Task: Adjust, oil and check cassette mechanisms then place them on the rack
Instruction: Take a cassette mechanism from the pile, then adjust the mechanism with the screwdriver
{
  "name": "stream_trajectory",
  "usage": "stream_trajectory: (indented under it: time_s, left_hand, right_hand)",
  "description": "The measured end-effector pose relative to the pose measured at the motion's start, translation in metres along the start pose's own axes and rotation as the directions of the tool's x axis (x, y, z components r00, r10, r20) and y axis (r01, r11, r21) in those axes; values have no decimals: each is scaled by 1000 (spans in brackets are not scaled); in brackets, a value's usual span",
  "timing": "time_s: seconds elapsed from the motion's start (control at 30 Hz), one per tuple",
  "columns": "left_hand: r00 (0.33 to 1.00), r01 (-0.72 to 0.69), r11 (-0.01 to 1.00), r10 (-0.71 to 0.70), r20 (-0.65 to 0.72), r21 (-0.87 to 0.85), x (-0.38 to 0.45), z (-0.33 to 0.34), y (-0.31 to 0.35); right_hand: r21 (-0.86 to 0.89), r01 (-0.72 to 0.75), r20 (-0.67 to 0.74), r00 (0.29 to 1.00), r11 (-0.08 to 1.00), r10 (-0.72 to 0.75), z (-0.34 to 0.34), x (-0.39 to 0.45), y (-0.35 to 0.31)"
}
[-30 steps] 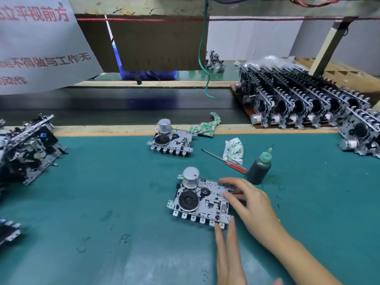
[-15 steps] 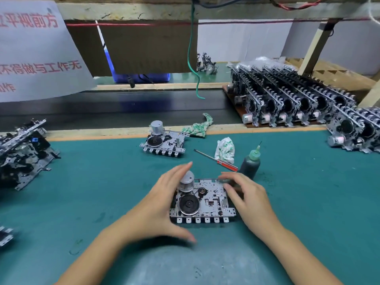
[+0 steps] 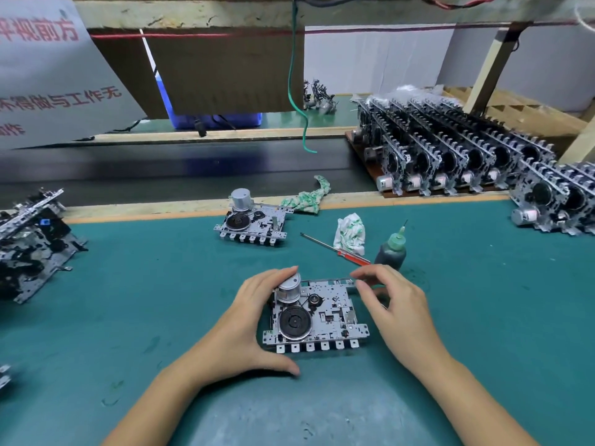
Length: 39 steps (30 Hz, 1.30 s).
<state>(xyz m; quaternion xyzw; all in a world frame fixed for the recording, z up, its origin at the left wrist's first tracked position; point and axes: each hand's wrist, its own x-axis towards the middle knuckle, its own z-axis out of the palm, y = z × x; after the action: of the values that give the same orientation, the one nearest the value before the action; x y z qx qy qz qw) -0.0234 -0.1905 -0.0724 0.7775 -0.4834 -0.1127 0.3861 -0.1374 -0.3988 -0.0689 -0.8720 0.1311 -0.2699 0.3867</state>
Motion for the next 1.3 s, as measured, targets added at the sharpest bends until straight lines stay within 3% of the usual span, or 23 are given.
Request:
stream_trajectory:
  time_s: [0.13, 0.33, 0.47, 0.57, 0.67, 0.8, 0.9, 0.97, 1.0, 1.03, 1.1, 1.13, 1.17, 1.23, 1.27, 1.3]
  left_hand:
    - [996, 13, 999, -8, -93, 51, 4, 7, 7]
    - [1000, 27, 999, -27, -13, 42, 1, 3, 1]
    - [1000, 7, 1000, -7, -16, 2, 1, 4, -1]
    - [1000, 6, 1000, -6, -21, -2, 2, 4, -3]
    - [1000, -7, 1000, 7, -11, -26, 2, 5, -4]
    - [1000, 13, 999, -13, 0, -46, 1, 6, -6]
    - [997, 72, 993, -74, -16, -96, -1, 9, -3]
    - [992, 116, 966, -125, -24, -230, 1, 9, -3]
    - [987, 141, 913, -162, -23, -382, 5, 7, -3]
    - [980, 165, 799, -199, 4, -578, 8, 2, -2]
    - [974, 214, 469, -171, 150, -857, 17, -9, 3]
    - [967, 249, 375, -141, 210, -893, 20, -11, 5]
    - [960, 280, 309, -118, 256, -909, 23, -11, 9]
    - [952, 307, 183, -41, 305, -934, 27, -1, 16]
    - [945, 326, 132, -21, 326, -936, 27, 7, 19]
    - [931, 365, 90, -35, 364, -927, 28, 16, 18]
  right_hand:
    - [-17, -7, 14, 1000, 1000, 7, 0, -1, 0]
    - [-10, 8, 0, 1000, 1000, -8, -2, -1, 0]
    - [-32, 72, 152, 986, 997, -66, -9, -1, -5]
    - [-102, 197, 432, 892, 975, -135, -14, 7, -11]
    - [-304, 376, 639, 762, 875, -105, -11, 16, -14]
    - [-412, 430, 704, 710, 803, -19, -4, 27, -22]
    - [-494, 559, 705, 706, 666, -69, -1, 35, -31]
    - [-499, 584, 705, 703, 641, -91, -5, 38, -35]
    - [-472, 558, 700, 707, 683, -94, -9, 39, -35]
    - [-411, 472, 688, 722, 780, -74, -13, 38, -36]
    - [-108, 121, 665, 746, 987, -19, -19, 37, -36]
    - [130, -110, 692, 722, 985, -11, -18, 34, -38]
    - [342, -313, 736, 676, 886, -45, -16, 32, -43]
    - [612, -503, 765, 571, 610, -298, -4, 23, -48]
    - [673, -556, 739, 523, 487, -425, 3, 17, -48]
    - [664, -588, 748, 517, 462, -418, 6, 13, -50]
